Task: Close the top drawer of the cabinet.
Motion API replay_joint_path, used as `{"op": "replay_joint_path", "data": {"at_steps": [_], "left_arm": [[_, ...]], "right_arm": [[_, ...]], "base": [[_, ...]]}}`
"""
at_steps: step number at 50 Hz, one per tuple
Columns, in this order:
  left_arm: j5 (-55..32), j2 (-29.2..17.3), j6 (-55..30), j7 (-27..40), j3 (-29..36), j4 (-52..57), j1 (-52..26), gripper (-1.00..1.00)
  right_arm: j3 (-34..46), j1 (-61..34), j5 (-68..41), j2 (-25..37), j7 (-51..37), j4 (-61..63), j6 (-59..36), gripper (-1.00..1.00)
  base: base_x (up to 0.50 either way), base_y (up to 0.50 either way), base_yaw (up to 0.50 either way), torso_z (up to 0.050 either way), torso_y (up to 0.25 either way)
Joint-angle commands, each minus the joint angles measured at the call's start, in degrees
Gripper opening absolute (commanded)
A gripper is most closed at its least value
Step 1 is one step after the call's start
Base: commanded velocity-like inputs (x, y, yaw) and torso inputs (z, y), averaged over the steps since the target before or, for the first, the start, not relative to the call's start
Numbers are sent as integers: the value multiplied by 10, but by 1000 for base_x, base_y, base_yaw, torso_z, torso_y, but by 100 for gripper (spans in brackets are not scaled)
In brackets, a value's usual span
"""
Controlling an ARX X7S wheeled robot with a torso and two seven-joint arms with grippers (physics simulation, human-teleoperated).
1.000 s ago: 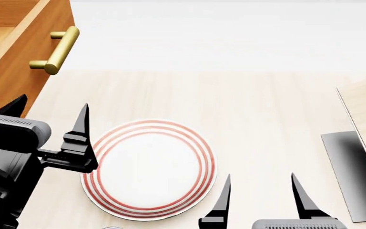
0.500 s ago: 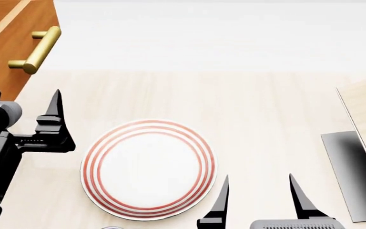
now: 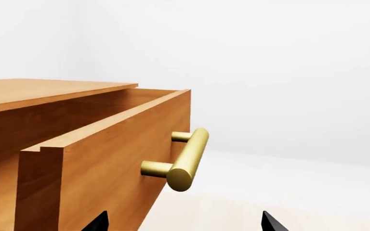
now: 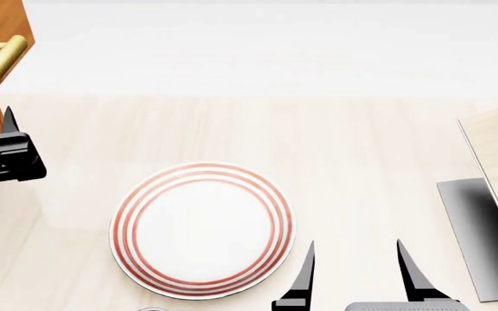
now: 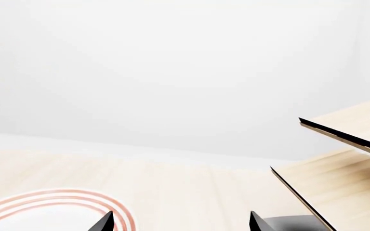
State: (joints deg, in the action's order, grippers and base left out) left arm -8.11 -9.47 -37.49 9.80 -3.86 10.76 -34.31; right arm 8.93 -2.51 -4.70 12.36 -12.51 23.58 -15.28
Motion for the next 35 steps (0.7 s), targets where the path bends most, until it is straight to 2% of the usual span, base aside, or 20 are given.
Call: {"op": "replay_joint_path", "data": {"at_steps": [1,27,28,35], "left_arm": [[-96,6,19,3,3,-57,-29,100],[-104,1,32,50,-48,-148,-95,100],[-119,-3,19,50,-64,-144,-101,100],[-124,-5,14,51,-65,-138,-100,100]], "right_arm": [[5,-1,-2,3,-3,-5,5,100],[17,-3,-6,10,-10,-8,5,100],[16,-1,-9,10,-9,-10,10,100],[18,-1,-10,12,-11,-10,10,100]], "base": [[14,0,-6,0,0],[2,0,-2,0,0],[0,0,0,0,0],[0,0,0,0,0]]}}
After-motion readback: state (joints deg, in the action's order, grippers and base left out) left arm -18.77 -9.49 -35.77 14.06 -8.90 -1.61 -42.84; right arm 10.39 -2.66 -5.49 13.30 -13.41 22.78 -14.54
